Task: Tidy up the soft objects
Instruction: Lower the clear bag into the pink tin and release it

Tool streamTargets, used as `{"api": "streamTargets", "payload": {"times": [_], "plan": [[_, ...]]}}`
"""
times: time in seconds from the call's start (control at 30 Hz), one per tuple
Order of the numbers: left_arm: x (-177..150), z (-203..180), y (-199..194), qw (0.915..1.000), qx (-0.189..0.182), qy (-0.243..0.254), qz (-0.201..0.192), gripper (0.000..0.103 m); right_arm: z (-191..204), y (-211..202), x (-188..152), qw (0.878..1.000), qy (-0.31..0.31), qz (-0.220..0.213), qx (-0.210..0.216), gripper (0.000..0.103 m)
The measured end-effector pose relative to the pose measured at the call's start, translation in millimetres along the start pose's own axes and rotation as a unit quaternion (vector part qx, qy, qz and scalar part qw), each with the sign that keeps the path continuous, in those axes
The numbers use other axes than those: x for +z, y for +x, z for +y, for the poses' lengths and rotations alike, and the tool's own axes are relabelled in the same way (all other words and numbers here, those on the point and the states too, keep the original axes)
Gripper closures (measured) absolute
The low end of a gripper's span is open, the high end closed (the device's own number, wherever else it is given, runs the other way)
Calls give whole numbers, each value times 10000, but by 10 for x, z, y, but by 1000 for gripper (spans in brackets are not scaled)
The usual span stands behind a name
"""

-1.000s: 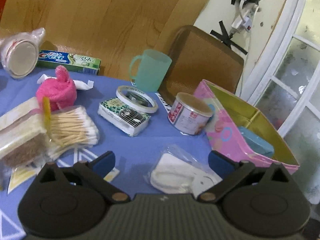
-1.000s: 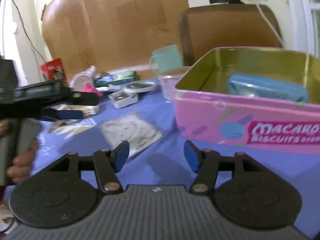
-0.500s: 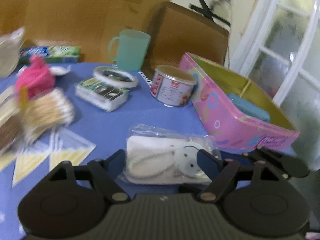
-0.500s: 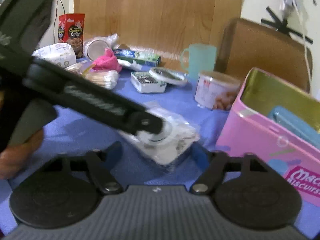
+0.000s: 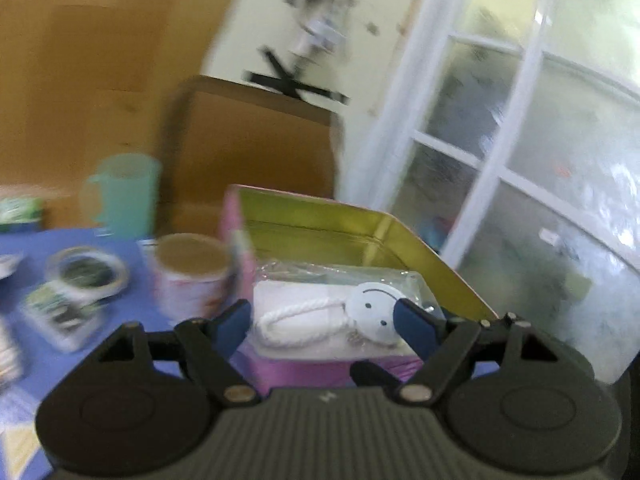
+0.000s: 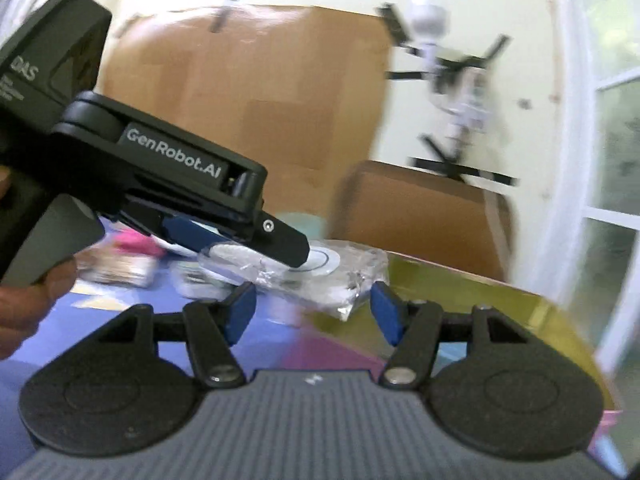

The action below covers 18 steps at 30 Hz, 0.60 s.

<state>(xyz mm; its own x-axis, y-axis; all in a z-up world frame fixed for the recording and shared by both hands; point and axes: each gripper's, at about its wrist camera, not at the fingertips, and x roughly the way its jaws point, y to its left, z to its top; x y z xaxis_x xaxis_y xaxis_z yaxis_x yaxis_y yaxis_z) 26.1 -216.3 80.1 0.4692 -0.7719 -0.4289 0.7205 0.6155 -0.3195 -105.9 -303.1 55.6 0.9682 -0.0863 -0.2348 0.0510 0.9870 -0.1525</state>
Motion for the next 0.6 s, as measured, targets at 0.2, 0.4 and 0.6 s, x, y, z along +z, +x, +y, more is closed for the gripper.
{"api": "streamTargets", "payload": {"times": [0.2,0.4,0.6], "plan": [[39,-223,584,9990,160,67,408,17,-575,345,-169,9905,683,598,-1032,26],[-62,-3,148,9996,278,47,-61,9,-764,342,-219,9850,1284,392,-1084,26],[-421,568,-595,9923,1164,-115,-411,9,-417,289,-87,9908,1281,54,-427,27]]}}
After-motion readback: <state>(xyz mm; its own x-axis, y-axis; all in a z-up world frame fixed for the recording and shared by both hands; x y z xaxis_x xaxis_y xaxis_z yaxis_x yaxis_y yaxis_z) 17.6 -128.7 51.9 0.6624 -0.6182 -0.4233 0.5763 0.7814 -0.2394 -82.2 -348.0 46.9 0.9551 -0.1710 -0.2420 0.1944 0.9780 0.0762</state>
